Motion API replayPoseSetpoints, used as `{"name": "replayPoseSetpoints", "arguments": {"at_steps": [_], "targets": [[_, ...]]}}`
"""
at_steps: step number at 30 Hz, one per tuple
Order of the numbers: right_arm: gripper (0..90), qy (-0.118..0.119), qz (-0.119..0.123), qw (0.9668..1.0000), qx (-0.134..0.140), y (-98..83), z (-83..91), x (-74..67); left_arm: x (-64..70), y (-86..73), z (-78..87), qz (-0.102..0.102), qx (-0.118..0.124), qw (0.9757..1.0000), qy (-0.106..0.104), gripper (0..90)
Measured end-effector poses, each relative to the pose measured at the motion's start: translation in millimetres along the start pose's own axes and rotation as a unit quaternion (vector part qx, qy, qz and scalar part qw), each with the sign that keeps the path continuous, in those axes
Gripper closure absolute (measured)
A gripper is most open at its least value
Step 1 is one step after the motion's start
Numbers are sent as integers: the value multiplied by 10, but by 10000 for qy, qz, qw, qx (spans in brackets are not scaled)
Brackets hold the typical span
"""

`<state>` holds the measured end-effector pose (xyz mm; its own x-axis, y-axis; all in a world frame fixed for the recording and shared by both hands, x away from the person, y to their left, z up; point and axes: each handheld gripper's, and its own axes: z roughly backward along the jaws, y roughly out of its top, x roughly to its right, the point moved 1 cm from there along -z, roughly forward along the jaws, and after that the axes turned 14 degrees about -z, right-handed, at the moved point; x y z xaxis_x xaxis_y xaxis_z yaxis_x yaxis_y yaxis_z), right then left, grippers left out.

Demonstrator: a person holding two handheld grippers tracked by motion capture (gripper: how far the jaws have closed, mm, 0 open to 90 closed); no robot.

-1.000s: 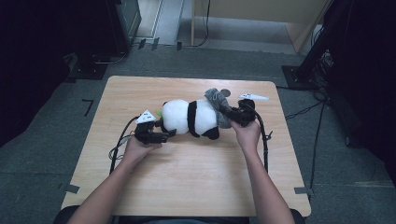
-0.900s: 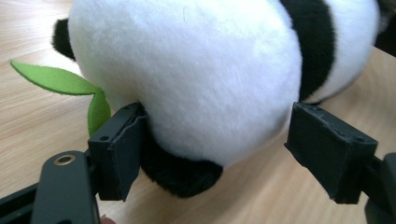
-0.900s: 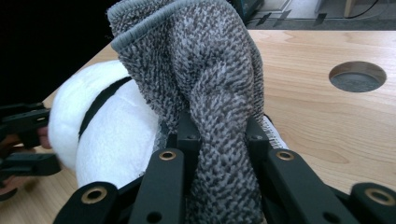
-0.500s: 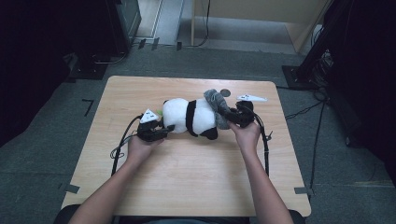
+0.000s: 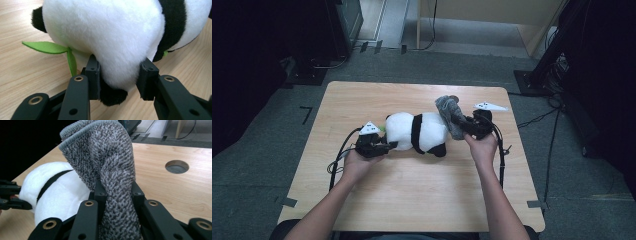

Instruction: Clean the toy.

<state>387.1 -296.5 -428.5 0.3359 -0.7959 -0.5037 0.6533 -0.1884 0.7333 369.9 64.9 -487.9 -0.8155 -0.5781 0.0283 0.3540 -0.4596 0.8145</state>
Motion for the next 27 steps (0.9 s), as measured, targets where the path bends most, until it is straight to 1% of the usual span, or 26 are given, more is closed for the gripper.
{"name": "replayPoseSetpoints", "arguments": {"at_steps": [1, 2, 3, 4, 5, 6, 7, 9, 11, 12, 14, 15, 17, 19, 21, 23, 25, 27], "targets": [[755, -2, 4, 10000, 64, 2, 21, -11, -6, -7, -1, 3, 15, 10000, 4, 603], [755, -45, -12, 9998, 201, 14, 59, -21, -12, -11, -3, 19, 18, 10000, -7, 601], [758, -37, 2, 9994, 355, 36, 103, -18, -15, -13, -4, 26, 28, 10000, -13, 600], [761, 5, -49, 9989, 458, 58, 146, -12, -15, -15, -5, 26, 36, 10000, -20, 598], [764, 46, -94, 9986, 517, 78, 178, 0, -15, -17, -8, 25, 40, 10000, -29, 595], [764, 99, -116, 9986, 515, 89, 189, 9, -15, -18, -11, 20, 47, 10000, -26, 592], [764, 133, -139, 9987, 466, 89, 180, 15, -15, -20, -15, 19, 61, 10000, -24, 590], [764, 147, -192, 9993, 270, 59, 112, 18, -11, -23, -25, 21, 72, 10000, -24, 588], [765, 111, -163, 9998, 49, 11, 8, 9, -10, -25, -28, 25, 69, 10000, -27, 586], [765, 61, -120, 9999, -35, -13, -42, 4, -9, -27, -29, 37, 71, 10000, -34, 585], [765, 39, -100, 9998, -170, -58, -123, -4, -19, -33, -31, 88, 57, 9999, -55, 579], [765, 54, -136, 9997, -175, -68, -135, -1, -21, -35, -32, 103, 46, 9999, -49, 577], [762, 114, -295, 9993, -201, -74, -143, 12, -10, -35, -35, 76, 41, 10000, -29, 577], [760, 165, -447, 9985, -279, -77, -152, 37, -7, -39, -38, 77, 41, 10000, -22, 577], [760, 200, -544, 9977, -350, -92, -169, 60, -4, -41, -40, 87, 38, 10000, -19, 577], [761, 215, -545, 9977, -329, -114, -175, 65, -7, -43, -41, 111, 29, 9999, -33, 575], [763, 209, -474, 9982, -312, -136, -181, 61, -6, -48, -44, 106, 16, 9999, -23, 573], [763, 269, -525, 9976, -351, -149, -188, 76, -1, -50, -45, 91, 10, 10000, -18, 573]]}}
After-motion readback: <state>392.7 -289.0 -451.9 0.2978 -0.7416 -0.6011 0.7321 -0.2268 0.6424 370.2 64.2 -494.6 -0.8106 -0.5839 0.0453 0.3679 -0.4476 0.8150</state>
